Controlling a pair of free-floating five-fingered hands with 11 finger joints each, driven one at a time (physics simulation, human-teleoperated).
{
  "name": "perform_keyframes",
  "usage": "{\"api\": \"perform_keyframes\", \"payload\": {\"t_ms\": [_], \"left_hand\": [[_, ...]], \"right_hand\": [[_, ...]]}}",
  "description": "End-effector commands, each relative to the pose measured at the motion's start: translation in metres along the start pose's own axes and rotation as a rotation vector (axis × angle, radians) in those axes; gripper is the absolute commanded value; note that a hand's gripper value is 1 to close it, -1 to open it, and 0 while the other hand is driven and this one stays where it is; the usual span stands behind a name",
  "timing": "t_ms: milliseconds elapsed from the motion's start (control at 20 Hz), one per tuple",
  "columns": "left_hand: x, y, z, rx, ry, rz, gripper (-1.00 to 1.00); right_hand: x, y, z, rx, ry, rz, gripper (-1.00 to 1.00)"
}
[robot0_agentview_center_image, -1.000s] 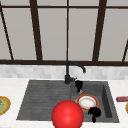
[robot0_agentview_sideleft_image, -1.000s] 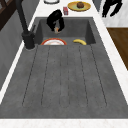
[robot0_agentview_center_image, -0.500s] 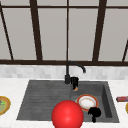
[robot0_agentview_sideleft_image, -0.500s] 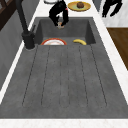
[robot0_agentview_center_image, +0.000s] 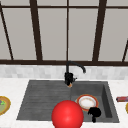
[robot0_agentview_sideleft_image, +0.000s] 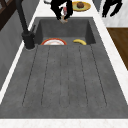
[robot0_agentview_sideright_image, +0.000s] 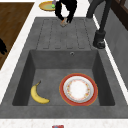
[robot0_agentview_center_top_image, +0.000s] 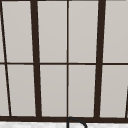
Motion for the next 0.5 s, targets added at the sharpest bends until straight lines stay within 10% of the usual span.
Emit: {"api": "perform_keyframes", "payload": {"t_ms": [0,450], "left_hand": [[0.018,0.004,0.021,-0.006,0.006,0.016,1.0],[0.055,-0.01,0.065,-0.027,0.027,0.005,1.0]], "right_hand": [[0.0,0.0,0.0,0.0,0.0,0.0,0.0],[0.0,0.0,0.0,0.0,0.0,0.0,0.0]]}}
